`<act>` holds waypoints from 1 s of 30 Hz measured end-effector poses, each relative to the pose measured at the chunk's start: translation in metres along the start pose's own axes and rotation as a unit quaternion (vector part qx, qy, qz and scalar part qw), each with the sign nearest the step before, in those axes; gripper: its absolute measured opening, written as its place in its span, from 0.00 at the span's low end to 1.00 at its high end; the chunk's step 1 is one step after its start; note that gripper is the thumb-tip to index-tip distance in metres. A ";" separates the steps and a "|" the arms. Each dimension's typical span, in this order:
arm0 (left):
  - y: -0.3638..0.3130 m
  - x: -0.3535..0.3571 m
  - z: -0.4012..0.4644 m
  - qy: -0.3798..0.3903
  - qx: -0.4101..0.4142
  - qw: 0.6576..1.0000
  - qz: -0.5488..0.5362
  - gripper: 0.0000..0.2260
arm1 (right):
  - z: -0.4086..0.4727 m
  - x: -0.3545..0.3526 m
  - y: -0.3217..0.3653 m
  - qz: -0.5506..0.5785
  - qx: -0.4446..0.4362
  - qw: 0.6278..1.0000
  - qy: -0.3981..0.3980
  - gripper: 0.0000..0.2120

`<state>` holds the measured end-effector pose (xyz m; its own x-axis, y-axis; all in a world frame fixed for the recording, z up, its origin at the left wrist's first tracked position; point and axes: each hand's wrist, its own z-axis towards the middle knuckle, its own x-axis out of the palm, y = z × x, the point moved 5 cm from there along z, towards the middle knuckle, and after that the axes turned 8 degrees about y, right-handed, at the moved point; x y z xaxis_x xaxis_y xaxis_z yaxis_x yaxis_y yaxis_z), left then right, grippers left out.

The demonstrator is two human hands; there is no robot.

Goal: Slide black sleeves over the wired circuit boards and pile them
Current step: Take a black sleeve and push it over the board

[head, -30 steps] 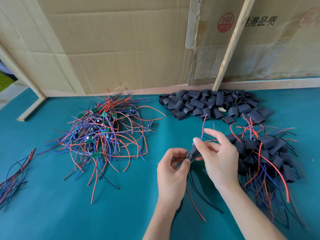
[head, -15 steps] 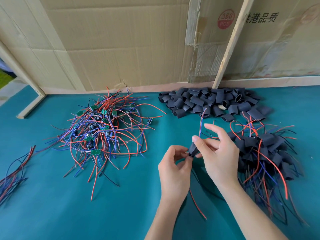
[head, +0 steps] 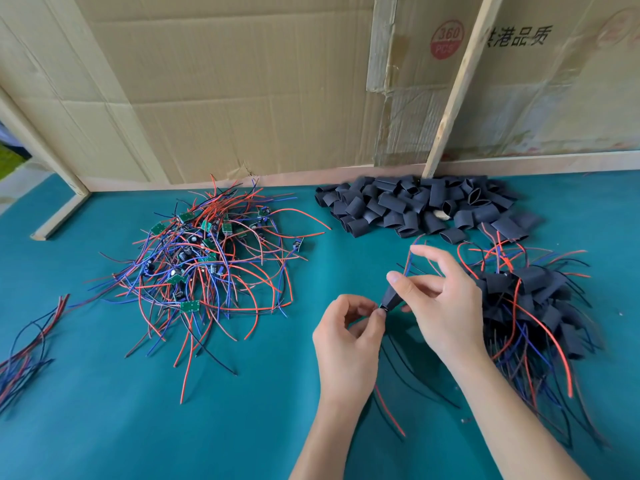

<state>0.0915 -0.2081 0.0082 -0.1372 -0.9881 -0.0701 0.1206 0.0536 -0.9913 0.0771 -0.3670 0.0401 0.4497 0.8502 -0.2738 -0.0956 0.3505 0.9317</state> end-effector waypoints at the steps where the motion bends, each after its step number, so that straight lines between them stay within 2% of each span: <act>1: 0.001 0.000 0.001 0.002 -0.003 1.000 -0.002 0.06 | 0.001 0.000 -0.001 0.005 0.001 1.000 0.005 0.17; 4: 0.003 -0.001 0.001 0.010 -0.010 1.000 -0.022 0.06 | 0.001 0.002 -0.003 0.014 0.006 1.000 0.008 0.17; 8: 0.003 -0.002 0.000 0.015 -0.011 0.999 -0.032 0.07 | 0.001 0.004 -0.008 0.080 0.039 0.996 0.029 0.16; 12: 0.004 -0.002 0.000 0.013 -0.010 1.000 -0.025 0.06 | 0.001 0.008 -0.006 0.104 0.056 0.990 0.075 0.23; 15: 0.005 -0.003 0.000 0.012 -0.010 0.999 -0.030 0.06 | 0.001 0.012 -0.010 0.109 0.068 0.987 0.097 0.20; 25: 0.006 -0.006 0.000 0.034 -0.017 0.994 -0.099 0.08 | 0.003 0.009 -0.015 0.150 0.081 0.982 0.079 0.18; 30: 0.007 -0.008 0.000 0.021 -0.013 0.995 -0.098 0.08 | 0.001 0.017 -0.022 0.230 0.142 0.954 0.128 0.20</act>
<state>0.0938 -0.2001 0.0014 -0.1970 -0.9729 0.1208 0.0623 -0.1354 -0.9888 0.0878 -0.3605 0.0147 0.1821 0.9696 0.1633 0.0301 -0.1715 0.9847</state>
